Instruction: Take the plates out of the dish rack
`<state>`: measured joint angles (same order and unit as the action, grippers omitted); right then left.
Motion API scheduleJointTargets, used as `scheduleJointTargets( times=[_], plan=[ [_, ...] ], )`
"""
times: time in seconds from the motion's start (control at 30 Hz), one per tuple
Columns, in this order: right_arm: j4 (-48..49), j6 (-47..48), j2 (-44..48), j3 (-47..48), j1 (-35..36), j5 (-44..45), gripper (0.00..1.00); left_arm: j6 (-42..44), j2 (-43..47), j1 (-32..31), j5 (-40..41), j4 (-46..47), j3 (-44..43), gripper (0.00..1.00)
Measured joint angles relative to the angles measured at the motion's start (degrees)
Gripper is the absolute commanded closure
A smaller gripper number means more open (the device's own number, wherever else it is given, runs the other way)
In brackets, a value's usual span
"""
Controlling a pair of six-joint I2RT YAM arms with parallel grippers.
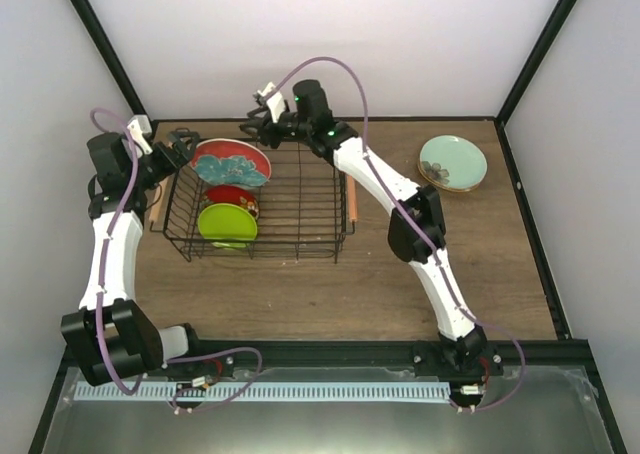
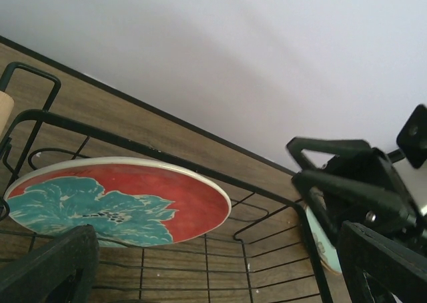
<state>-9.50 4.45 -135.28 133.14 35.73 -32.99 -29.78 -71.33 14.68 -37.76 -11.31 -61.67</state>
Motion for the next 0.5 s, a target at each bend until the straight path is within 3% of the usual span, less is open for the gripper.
scheduleJointTargets(
  times=[0.5],
  plan=[
    [-0.6, 6.5, -3.6, -0.2, 3.1, 1.9, 0.57, 0.0, 0.0, 0.0, 0.0, 0.0, 0.0, 0.00]
  ],
)
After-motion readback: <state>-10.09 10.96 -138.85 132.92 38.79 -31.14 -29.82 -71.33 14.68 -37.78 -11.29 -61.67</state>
